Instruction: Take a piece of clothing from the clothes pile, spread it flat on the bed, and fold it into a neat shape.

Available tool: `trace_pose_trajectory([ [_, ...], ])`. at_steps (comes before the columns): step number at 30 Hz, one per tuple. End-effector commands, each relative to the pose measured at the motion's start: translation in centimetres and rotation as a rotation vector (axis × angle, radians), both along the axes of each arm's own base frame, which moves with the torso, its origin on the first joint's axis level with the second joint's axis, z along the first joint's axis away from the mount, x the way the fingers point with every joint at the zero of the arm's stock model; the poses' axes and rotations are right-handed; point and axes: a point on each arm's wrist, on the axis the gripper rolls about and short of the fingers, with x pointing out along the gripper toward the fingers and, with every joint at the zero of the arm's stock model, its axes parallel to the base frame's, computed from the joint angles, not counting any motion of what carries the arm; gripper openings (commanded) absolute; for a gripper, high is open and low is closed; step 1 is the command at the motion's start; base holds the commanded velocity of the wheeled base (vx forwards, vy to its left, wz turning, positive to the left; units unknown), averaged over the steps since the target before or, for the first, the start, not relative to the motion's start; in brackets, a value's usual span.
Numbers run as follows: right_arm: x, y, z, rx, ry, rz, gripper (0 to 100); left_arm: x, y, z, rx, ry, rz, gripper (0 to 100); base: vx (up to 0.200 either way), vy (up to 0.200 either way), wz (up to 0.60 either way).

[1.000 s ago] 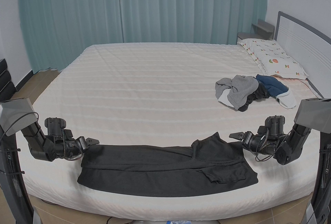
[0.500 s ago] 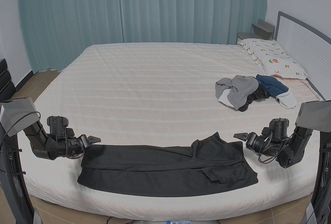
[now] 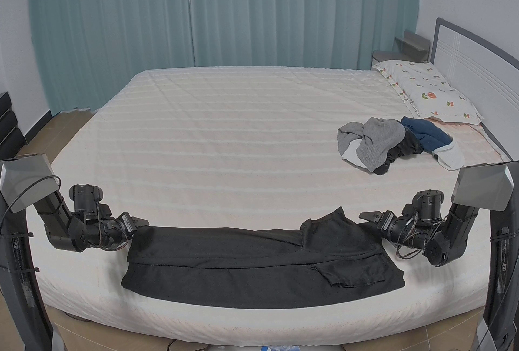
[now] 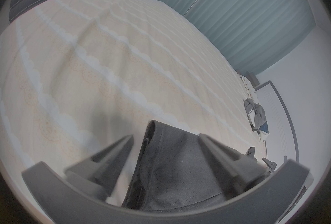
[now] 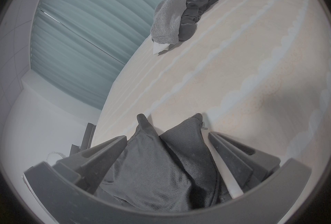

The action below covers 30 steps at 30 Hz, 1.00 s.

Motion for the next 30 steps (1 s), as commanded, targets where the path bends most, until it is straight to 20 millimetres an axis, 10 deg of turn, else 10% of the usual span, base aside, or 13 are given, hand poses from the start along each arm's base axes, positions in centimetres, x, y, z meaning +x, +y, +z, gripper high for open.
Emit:
trace_pose_trajectory([
  [1,-0.3,-0.2,-0.5,-0.001,0.012,-0.007,100,-0.1,0.1,-0.1,0.000,0.006,0.003,0,0.000,0.000,0.00],
  [30,0.0,-0.1,0.4,0.005,-0.072,-0.004,100,0.4,0.3,-0.3,-0.038,-0.050,0.167,0,0.000,0.000,0.00],
])
